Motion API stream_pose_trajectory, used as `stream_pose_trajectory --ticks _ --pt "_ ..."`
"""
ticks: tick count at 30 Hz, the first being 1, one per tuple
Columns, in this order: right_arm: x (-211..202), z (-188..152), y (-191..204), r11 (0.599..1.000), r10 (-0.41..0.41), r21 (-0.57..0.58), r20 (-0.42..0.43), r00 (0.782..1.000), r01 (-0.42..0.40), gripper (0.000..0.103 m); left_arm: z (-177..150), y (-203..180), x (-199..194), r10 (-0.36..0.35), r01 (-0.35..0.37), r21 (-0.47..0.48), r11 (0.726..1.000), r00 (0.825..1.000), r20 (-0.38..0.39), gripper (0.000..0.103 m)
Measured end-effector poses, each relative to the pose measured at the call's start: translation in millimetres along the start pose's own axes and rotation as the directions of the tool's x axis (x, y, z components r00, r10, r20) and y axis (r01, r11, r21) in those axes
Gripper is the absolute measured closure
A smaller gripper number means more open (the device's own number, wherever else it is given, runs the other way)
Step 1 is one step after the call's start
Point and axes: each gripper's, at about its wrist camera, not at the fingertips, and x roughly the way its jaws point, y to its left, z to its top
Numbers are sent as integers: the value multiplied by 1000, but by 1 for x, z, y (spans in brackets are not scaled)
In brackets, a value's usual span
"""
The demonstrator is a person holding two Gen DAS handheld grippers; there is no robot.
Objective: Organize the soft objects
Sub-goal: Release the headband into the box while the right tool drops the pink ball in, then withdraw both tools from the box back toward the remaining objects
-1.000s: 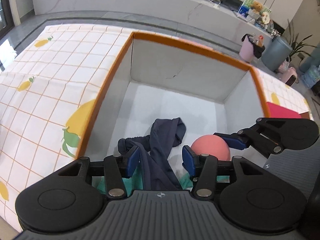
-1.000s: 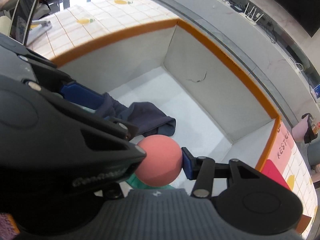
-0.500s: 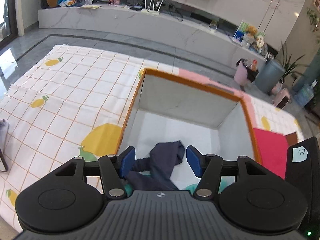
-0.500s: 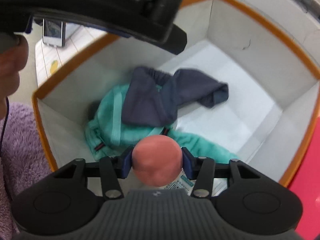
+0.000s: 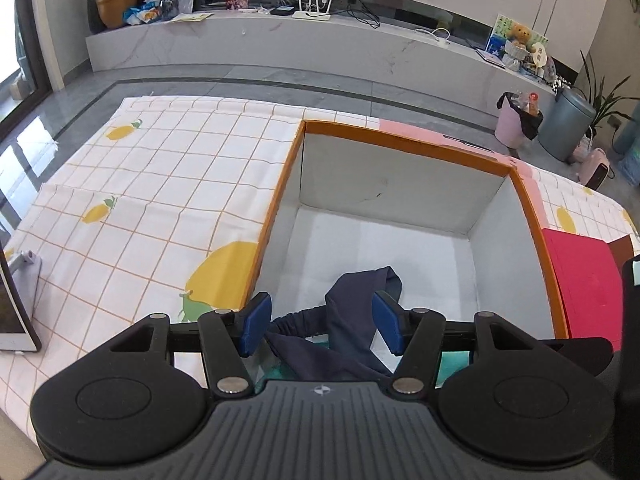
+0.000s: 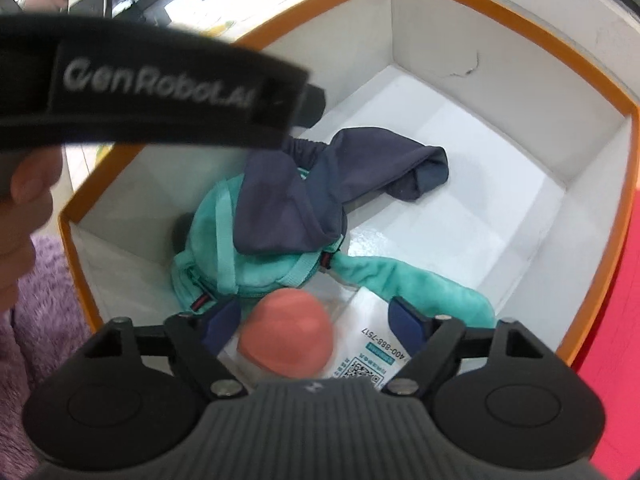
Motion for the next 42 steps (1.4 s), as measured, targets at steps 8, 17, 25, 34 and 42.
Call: stream_pose_trajectory --ticks 8,17,25,34,42 --pt "-12 0 7 1000 19 -9 42 999 -19 5 0 -2 -5 28 -29 13 1000 999 21 35" --pt "-49 -6 18 998 -58 -1 177 982 60 3 4 -4 -27 9 -9 -4 1000 996 93 35" --pt "-104 -22 6 989 -138 92 300 944 116 3 5 -18 -55 -57 63 -28 998 981 183 35" --pt "-182 -83 -23 952 -299 192 414 860 239 3 -3 -41 -88 -173 187 -23 982 944 280 35" --pt "-187 -170 -88 854 -465 441 406 787 277 3 -28 -88 -89 -198 206 5 979 934 298 35"
